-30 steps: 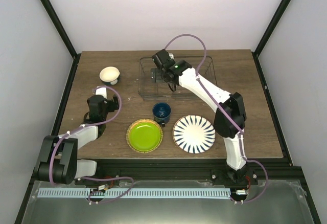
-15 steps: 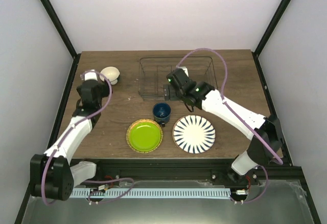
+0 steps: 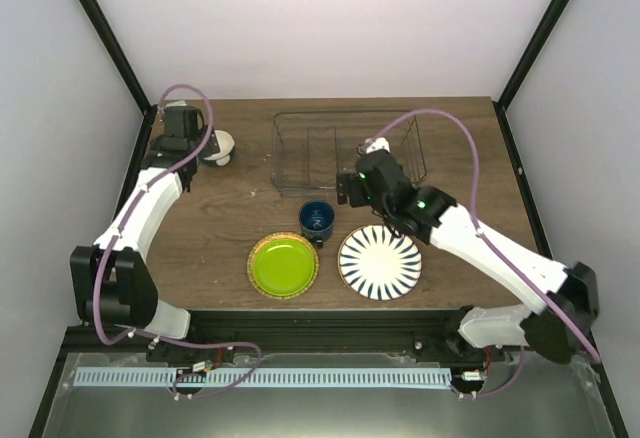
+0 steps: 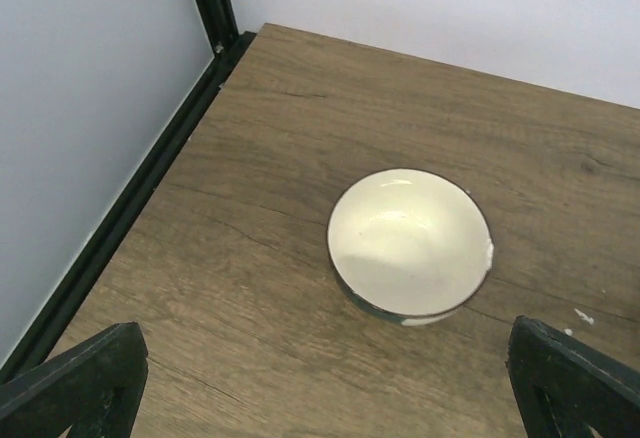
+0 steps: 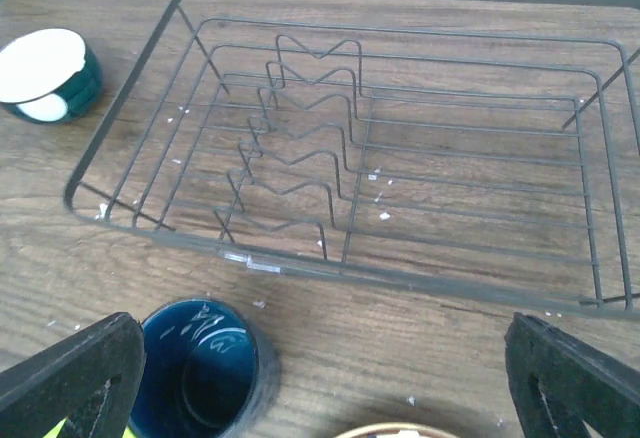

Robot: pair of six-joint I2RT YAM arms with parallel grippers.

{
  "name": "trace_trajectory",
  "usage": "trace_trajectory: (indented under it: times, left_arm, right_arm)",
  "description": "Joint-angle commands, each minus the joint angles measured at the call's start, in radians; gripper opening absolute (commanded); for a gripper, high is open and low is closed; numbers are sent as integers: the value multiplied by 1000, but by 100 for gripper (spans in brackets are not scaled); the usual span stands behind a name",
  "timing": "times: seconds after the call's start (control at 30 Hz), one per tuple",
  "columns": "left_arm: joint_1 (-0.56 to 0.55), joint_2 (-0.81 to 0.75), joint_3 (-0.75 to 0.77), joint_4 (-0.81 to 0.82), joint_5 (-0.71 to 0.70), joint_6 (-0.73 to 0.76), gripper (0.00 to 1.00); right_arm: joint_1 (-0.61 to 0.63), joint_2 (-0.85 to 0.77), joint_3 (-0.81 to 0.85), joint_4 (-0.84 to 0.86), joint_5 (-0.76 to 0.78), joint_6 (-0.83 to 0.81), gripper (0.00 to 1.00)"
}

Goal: Load the mixed dishes into the dish rack

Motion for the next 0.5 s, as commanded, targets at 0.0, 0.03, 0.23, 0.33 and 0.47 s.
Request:
trace_trajectory:
  times: [0.0, 0.03, 0.23, 0.33, 0.47]
  left_arm:
    - [80, 75, 83, -119, 75, -2, 100]
    - [97, 101, 103, -132, 86, -1, 100]
    - [128, 353, 335, -272, 102, 26, 100]
    - [131, 464, 432, -336, 128, 25, 100]
    - [135, 553, 483, -338, 175, 29, 100]
  right_arm:
    - [2, -138, -134, 116, -40, -13, 100]
    - [3, -156, -138, 105, -26, -9, 100]
    - [3, -220, -154, 61, 7, -17, 100]
    - [2, -229, -157, 42, 25, -14, 100]
    - [1, -237, -169, 32, 27, -10, 100]
